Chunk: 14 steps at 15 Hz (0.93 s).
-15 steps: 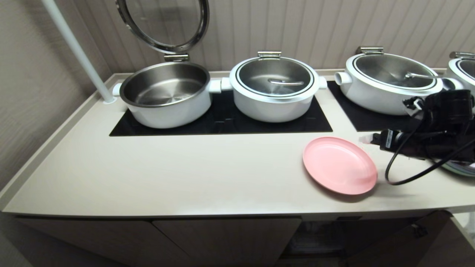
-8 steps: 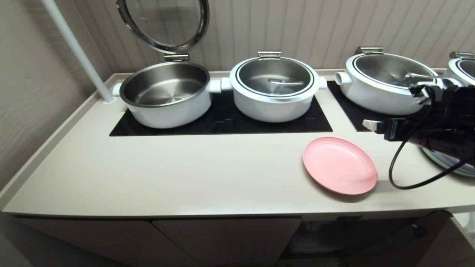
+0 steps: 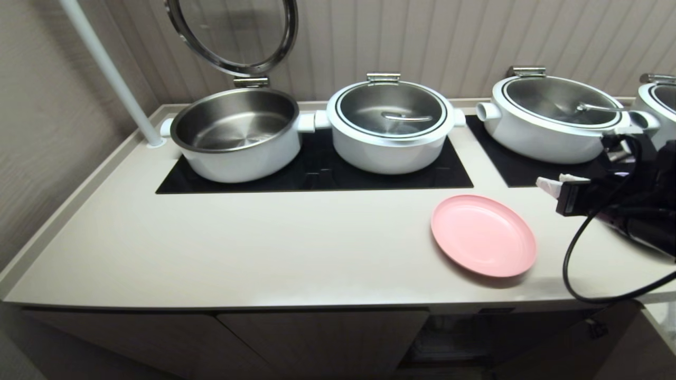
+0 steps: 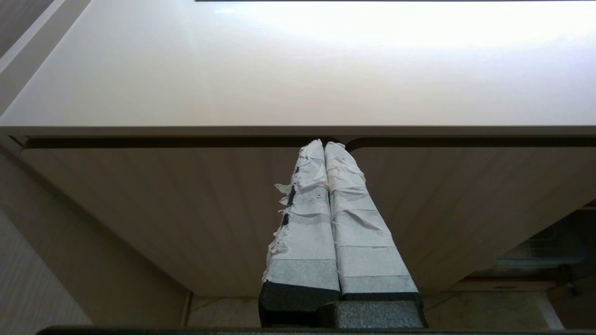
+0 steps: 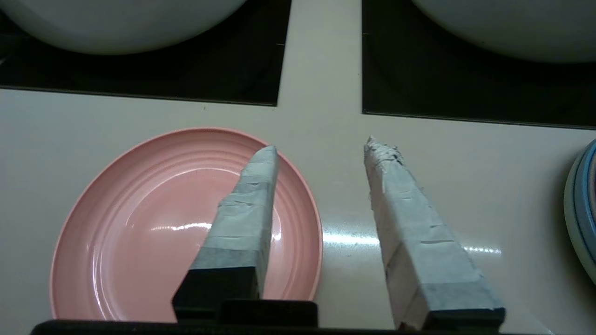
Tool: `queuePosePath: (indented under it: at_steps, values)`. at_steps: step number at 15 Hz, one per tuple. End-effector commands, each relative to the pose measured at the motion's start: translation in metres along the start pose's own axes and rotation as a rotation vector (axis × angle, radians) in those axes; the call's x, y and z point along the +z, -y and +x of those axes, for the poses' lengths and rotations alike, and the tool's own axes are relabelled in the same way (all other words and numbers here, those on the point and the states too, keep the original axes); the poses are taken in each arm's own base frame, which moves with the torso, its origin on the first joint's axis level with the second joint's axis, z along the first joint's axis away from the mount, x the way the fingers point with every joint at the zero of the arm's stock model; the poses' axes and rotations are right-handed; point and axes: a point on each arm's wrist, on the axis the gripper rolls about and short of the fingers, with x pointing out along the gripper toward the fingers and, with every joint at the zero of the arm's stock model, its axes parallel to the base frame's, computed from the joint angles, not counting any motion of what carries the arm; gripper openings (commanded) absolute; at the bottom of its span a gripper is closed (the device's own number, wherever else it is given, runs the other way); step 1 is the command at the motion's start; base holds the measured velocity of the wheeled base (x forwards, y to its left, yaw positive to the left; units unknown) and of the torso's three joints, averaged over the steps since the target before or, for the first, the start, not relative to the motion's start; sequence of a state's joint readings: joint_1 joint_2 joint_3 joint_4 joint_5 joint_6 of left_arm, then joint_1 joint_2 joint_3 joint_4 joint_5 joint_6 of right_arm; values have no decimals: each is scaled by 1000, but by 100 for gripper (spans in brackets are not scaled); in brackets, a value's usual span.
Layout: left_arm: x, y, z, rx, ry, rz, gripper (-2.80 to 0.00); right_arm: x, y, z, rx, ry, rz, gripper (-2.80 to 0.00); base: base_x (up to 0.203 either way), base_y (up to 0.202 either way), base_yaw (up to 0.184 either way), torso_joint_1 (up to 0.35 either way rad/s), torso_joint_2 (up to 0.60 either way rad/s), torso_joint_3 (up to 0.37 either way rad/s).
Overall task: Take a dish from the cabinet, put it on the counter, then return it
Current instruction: Pick up the plate from the table
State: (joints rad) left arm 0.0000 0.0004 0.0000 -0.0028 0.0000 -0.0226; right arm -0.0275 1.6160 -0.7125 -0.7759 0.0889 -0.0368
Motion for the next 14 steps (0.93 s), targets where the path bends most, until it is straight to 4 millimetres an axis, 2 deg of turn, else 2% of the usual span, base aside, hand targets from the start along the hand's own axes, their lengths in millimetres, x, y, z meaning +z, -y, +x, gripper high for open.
queuePosePath:
  at_steps: [1, 14]
  values:
    - [0, 0, 0, 0, 1, 0, -280, -3, -6, -23, 16, 13, -4, -280, 0, 0, 0, 0, 0, 0]
    - [0, 0, 0, 0, 1, 0, -280, -63, -18, -128, 34, -68, -46, -280, 0, 0, 0, 0, 0, 0]
